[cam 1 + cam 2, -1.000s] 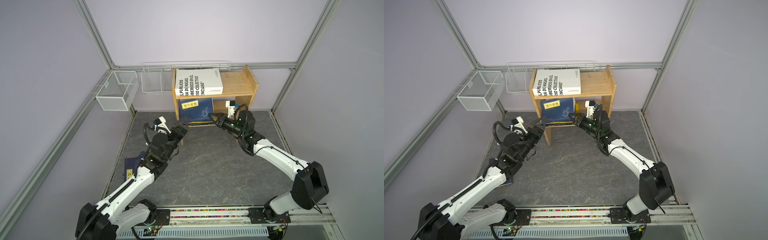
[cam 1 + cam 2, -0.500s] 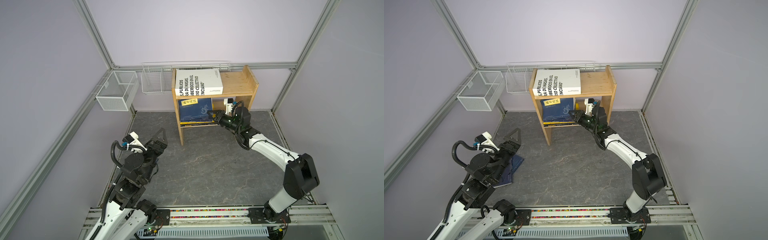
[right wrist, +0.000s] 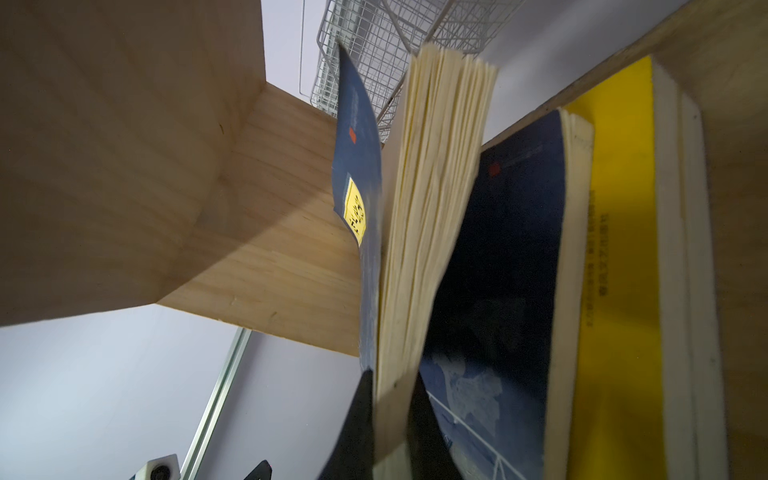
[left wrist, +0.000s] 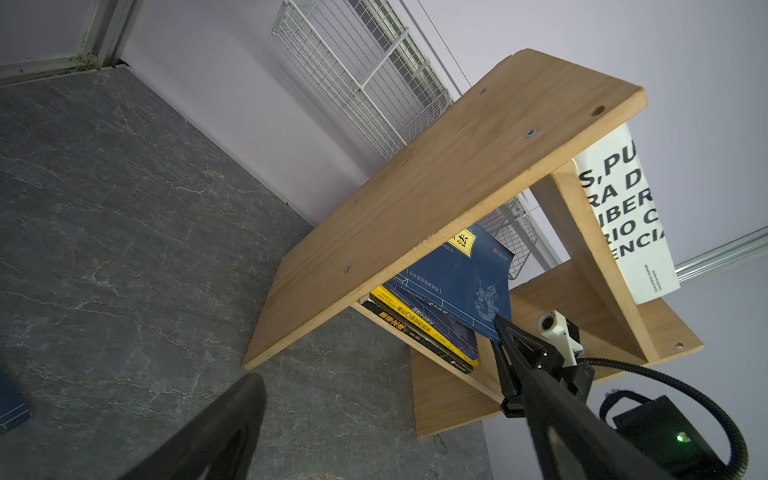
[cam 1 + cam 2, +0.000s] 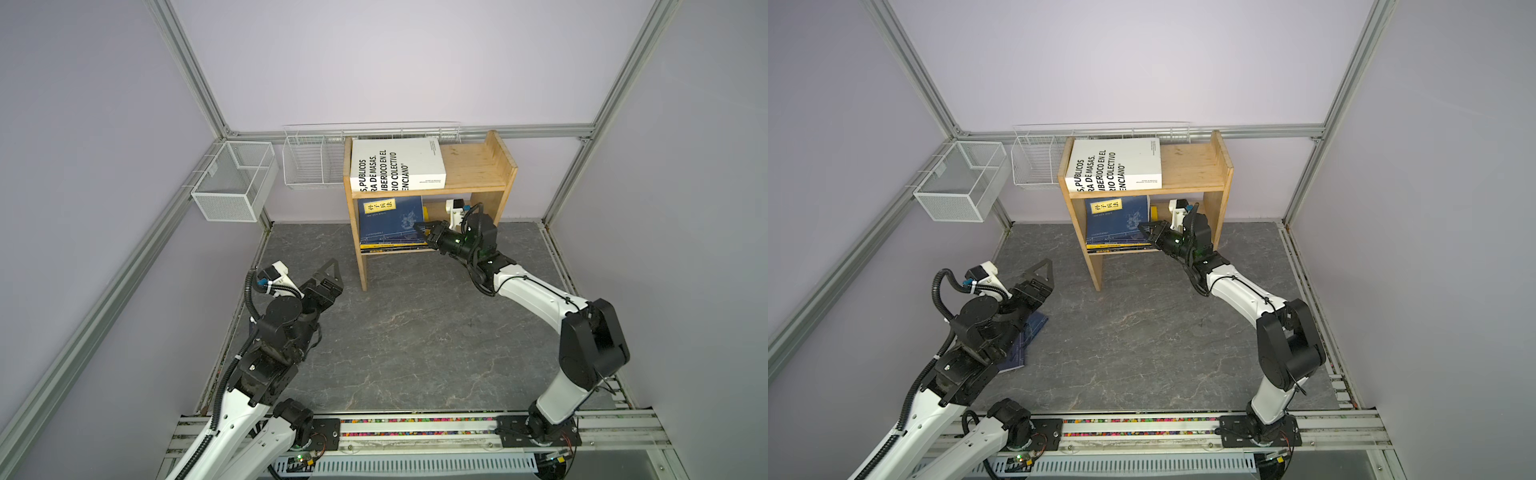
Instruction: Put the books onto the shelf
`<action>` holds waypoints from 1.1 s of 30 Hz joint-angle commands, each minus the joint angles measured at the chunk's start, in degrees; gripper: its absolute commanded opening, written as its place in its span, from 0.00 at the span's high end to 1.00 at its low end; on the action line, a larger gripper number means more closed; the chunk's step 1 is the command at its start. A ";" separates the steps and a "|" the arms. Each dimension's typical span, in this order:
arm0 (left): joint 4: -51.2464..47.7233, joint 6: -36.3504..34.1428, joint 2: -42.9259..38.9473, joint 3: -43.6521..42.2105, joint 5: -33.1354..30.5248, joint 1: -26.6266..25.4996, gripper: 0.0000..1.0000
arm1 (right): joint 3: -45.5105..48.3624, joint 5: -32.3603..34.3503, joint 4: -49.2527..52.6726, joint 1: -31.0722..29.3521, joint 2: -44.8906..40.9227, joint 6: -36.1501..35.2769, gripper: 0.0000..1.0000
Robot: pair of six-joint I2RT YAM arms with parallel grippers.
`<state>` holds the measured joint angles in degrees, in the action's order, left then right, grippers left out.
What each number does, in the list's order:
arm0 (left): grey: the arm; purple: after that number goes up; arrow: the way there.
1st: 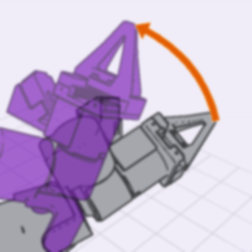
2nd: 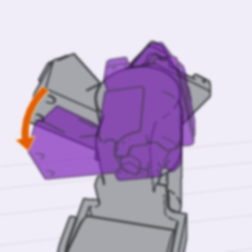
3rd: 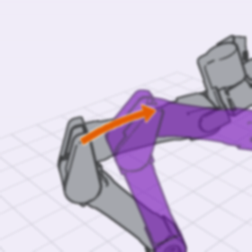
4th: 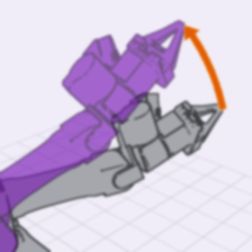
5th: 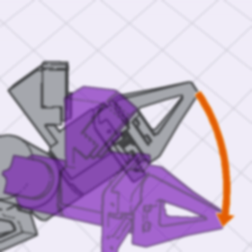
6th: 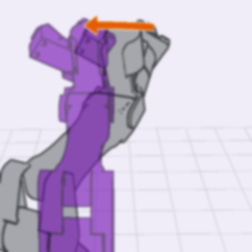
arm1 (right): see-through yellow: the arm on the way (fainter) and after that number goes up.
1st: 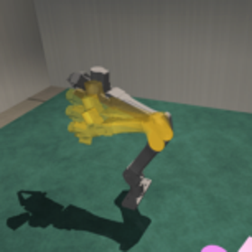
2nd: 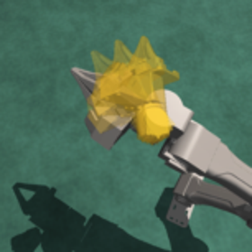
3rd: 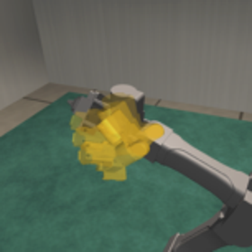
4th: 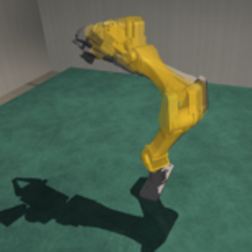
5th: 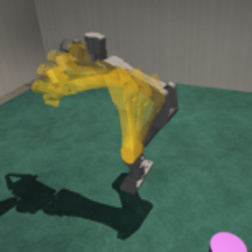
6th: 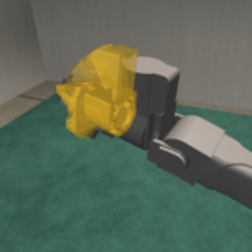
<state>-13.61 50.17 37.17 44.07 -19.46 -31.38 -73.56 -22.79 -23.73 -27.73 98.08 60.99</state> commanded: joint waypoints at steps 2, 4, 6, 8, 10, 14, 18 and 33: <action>-0.08 -1.44 0.60 0.54 0.22 0.44 0.02 | -1.44 -0.24 0.26 0.07 1.71 1.09 0.93; 0.19 -1.99 1.59 0.66 0.67 0.53 0.01 | -2.58 -0.26 2.64 0.04 2.27 0.44 0.93; 0.55 -2.94 2.90 1.10 1.45 0.70 0.00 | -3.40 0.38 6.12 -0.28 2.33 -1.09 0.93; 0.84 -3.64 4.54 1.98 2.33 0.88 0.00 | -3.20 0.80 8.29 -0.32 1.91 -2.09 0.93; 1.99 -4.46 5.72 2.54 2.75 1.05 0.01 | -3.17 0.99 10.31 -0.40 1.43 -3.28 0.93; 4.63 -6.10 11.03 4.64 4.35 1.96 0.01 | -3.03 0.39 11.81 -0.31 1.11 -4.43 0.93; 7.67 -7.51 16.78 7.28 7.72 3.36 0.01 | -3.29 -0.06 12.90 -0.31 1.49 -4.85 0.93; 20.02 -8.39 36.50 14.41 9.48 6.06 0.01 | -4.90 1.82 19.86 -0.29 0.64 -9.56 0.93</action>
<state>2.96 42.92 72.44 55.57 -8.71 -25.76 -77.76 -22.13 -10.28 -27.94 98.43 55.42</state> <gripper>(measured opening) 0.994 0.119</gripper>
